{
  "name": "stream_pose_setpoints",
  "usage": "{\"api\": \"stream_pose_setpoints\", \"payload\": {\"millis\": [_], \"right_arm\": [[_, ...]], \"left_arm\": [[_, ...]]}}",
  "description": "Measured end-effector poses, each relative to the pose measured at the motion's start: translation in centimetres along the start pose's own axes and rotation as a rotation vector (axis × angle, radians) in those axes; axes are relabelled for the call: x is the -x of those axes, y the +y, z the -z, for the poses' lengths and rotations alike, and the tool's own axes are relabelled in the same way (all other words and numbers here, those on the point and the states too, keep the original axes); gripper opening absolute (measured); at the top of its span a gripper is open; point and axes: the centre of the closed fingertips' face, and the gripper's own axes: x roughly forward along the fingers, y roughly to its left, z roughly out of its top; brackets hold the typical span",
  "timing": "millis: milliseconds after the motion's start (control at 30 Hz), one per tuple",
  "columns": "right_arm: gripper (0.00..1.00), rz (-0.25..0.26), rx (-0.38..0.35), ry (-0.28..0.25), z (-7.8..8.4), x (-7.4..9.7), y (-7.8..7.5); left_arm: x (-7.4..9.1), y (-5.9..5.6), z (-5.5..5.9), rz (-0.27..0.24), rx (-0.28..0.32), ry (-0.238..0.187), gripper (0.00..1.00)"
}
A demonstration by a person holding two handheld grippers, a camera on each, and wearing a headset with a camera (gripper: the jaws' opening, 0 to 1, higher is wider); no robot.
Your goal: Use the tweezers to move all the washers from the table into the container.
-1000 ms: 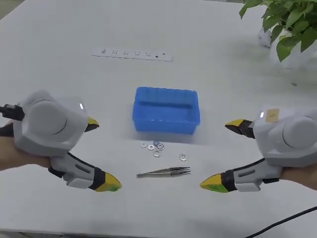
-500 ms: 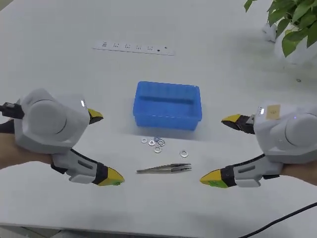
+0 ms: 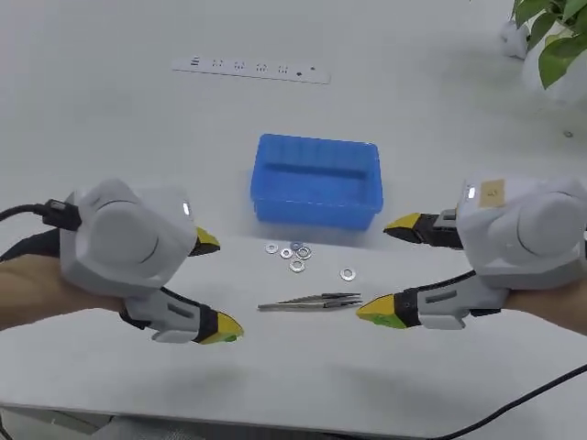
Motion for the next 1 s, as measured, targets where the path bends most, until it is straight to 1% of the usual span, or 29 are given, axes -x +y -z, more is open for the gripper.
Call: {"api": "stream_pose_setpoints", "payload": {"millis": [33, 67, 100, 133, 167, 200, 300, 367, 400, 433, 467, 500, 533, 567, 600, 633, 667, 700, 767, 800, 867, 900, 967, 1000], "right_arm": [[0.60, -0.025, 0.017, 0.003, 0.0, -0.5, 0.5], [0.57, -0.033, 0.025, 0.006, 0.0, -0.7, 0.8], [0.55, -0.045, 0.033, 0.013, 0.1, -1.0, 1.1], [0.52, -0.068, 0.046, 0.016, 0.1, -1.5, 1.6], [0.50, -0.077, 0.055, 0.017, 0.1, -1.8, 1.8], [0.48, -0.090, 0.061, 0.035, 0.5, -2.3, 1.9], [0.43, -0.118, 0.092, 0.074, 1.2, -3.6, 2.1], [0.39, -0.134, 0.114, 0.097, 1.5, -4.2, 2.2], [0.36, -0.144, 0.125, 0.102, 1.5, -4.5, 2.3], [0.32, -0.157, 0.140, 0.102, 1.5, -4.7, 2.4], [0.30, -0.167, 0.154, 0.105, 1.5, -4.9, 2.4], [0.29, -0.175, 0.158, 0.124, 1.7, -5.2, 2.4], [0.29, -0.181, 0.167, 0.134, 1.8, -5.4, 2.4], [0.29, -0.187, 0.196, 0.147, 1.9, -5.6, 2.3], [0.28, -0.192, 0.211, 0.156, 2.0, -5.8, 2.3], [0.28, -0.200, 0.226, 0.175, 2.2, -5.9, 2.3], [0.27, -0.204, 0.237, 0.182, 2.2, -6.0, 2.3], [0.26, -0.215, 0.254, 0.190, 2.3, -6.2, 2.3], [0.23, -0.224, 0.260, 0.198, 2.3, -6.3, 2.4], [0.21, -0.223, 0.280, 0.193, 2.1, -6.3, 2.2], [0.18, -0.223, 0.287, 0.203, 2.2, -6.3, 2.0], [0.16, -0.228, 0.306, 0.208, 2.2, -6.3, 2.0], [0.14, -0.236, 0.334, 0.217, 2.3, -6.2, 2.1], [0.13, -0.238, 0.346, 0.229, 2.4, -6.2, 2.2]], "left_arm": [[-0.2, -0.1, -0.1, 0.006, 0.002, -0.003, 0.64], [-0.5, -0.2, -0.2, 0.013, 0.002, -0.008, 0.63], [-0.7, -0.3, -0.3, 0.021, 0.002, -0.010, 0.61], [-1.0, -0.4, -0.4, 0.022, 0.001, -0.011, 0.58], [-1.3, -0.3, -0.4, 0.022, 0.000, -0.014, 0.56], [-1.7, -0.3, -0.3, 0.035, 0.011, -0.016, 0.55], [-2.7, -0.2, -0.4, 0.039, 0.021, -0.016, 0.54], [-3.2, -0.2, -0.5, 0.037, 0.023, -0.018, 0.51], [-3.4, -0.2, -0.6, 0.042, 0.028, -0.022, 0.49], [-3.6, -0.3, -0.7, 0.045, 0.032, -0.023, 0.48], [-3.9, -0.4, -0.7, 0.054, 0.041, -0.025, 0.49], [-4.1, -0.7, -0.7, 0.070, 0.052, -0.024, 0.49], [-4.2, -0.7, -0.7, 0.072, 0.052, -0.023, 0.49], [-4.4, -0.7, -0.5, 0.073, 0.043, -0.016, 0.49], [-4.5, -0.7, -0.3, 0.077, 0.030, -0.006, 0.48], [-4.6, -0.8, -0.1, 0.087, 0.026, 0.005, 0.47], [-4.6, -0.9, -0.1, 0.093, 0.025, 0.008, 0.47], [-4.6, -0.9, 0.0, 0.098, 0.025, 0.009, 0.46], [-4.6, -1.0, 0.0, 0.107, 0.026, 0.010, 0.44], [-4.6, -1.0, 0.0, 0.110, 0.025, 0.009, 0.43], [-4.6, -1.0, -0.2, 0.112, 0.020, 0.006, 0.42], [-4.6, -1.0, -0.2, 0.115, 0.018, 0.003, 0.41], [-4.7, -1.1, -0.3, 0.116, 0.003, 0.002, 0.39], [-4.8, -1.2, -0.3, 0.116, -0.015, 0.006, 0.38]]}}
